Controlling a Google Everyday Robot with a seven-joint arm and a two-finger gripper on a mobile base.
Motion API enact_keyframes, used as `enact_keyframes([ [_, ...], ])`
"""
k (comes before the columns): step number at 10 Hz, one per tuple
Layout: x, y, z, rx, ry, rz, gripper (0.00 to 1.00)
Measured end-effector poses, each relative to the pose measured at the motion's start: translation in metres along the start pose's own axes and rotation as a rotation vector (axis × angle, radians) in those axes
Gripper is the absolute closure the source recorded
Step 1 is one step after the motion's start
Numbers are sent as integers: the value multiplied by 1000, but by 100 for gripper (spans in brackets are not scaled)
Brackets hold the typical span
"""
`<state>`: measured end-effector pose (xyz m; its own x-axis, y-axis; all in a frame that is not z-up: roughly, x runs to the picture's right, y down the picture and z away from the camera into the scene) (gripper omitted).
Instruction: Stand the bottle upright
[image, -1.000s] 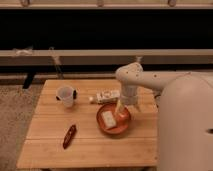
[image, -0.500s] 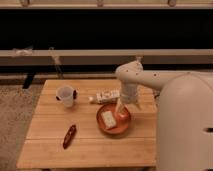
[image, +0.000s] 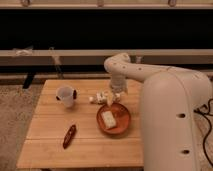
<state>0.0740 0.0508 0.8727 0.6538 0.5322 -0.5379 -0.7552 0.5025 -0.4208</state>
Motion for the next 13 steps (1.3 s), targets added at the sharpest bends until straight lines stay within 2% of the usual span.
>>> enact_keyframes([
  [1, -16, -5, -2, 4, -34, -108, 20],
  [3, -47, -12, -2, 14, -80, -264, 20],
  [5, -59, -10, 4, 15, -89, -355, 20],
  [6, -68, -1, 12, 26, -84, -425, 20],
  [7, -74, 10, 21, 38, -81, -463, 20],
  [10, -71, 38, 46, 72, -50, -517, 20],
  [12, -76, 48, 51, 81, -48, -511, 20],
  [13, -81, 51, 54, 91, -46, -485, 20],
])
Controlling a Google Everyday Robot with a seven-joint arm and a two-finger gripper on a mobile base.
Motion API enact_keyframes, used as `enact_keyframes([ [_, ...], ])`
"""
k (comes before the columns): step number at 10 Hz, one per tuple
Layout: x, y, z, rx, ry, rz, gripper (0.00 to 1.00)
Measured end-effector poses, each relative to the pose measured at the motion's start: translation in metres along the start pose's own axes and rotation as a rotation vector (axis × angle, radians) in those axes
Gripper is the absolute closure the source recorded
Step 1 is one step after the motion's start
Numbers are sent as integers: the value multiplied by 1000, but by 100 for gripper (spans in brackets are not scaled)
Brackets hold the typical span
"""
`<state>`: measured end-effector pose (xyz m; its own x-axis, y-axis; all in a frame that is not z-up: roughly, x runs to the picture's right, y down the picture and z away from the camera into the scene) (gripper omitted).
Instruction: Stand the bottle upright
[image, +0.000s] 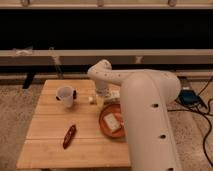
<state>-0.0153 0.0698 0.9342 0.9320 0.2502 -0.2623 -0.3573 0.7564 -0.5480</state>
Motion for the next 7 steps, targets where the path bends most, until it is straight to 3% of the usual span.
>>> enact_keyframes([
  [7, -46, -8, 6, 15, 28, 93, 20],
])
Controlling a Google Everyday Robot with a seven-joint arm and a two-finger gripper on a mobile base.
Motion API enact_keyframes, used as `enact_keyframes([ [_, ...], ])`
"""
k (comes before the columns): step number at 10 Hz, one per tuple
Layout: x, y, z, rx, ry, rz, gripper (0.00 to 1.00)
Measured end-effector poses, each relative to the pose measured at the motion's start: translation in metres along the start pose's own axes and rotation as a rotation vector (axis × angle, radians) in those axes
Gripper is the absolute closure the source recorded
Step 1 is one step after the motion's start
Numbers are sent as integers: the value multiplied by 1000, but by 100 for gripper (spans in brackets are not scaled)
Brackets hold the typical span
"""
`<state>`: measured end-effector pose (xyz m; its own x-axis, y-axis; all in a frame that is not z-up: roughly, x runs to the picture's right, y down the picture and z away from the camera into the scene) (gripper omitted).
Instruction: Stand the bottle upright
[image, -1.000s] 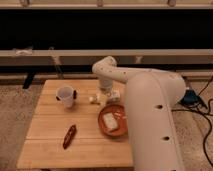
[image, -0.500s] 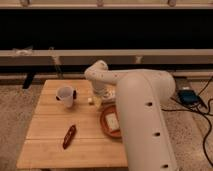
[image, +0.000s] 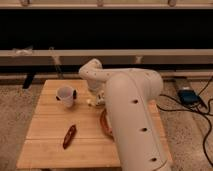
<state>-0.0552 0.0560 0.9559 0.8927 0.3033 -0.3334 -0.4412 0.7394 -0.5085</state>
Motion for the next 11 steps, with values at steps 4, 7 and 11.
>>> enact_keyframes([
  [4, -2, -4, 0, 9, 8, 14, 20],
  [7, -2, -4, 0, 9, 9, 14, 20],
  [11, 0, -5, 0, 9, 10, 16, 20],
])
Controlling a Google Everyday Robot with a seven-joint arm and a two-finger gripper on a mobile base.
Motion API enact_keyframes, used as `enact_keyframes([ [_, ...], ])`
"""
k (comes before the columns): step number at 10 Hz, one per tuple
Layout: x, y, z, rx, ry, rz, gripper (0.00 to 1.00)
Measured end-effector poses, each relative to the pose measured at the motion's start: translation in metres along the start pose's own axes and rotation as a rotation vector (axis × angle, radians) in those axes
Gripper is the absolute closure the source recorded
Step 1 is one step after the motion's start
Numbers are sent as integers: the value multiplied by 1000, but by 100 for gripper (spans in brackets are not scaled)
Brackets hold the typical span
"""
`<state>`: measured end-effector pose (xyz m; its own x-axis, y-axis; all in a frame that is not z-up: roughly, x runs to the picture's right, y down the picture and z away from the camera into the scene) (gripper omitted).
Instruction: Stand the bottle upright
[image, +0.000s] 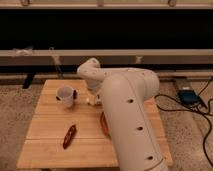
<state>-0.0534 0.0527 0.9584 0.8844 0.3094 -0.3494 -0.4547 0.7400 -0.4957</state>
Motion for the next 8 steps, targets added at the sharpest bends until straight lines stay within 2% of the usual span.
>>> enact_keyframes([
  [8, 1, 0, 0, -2, -1, 1, 20],
])
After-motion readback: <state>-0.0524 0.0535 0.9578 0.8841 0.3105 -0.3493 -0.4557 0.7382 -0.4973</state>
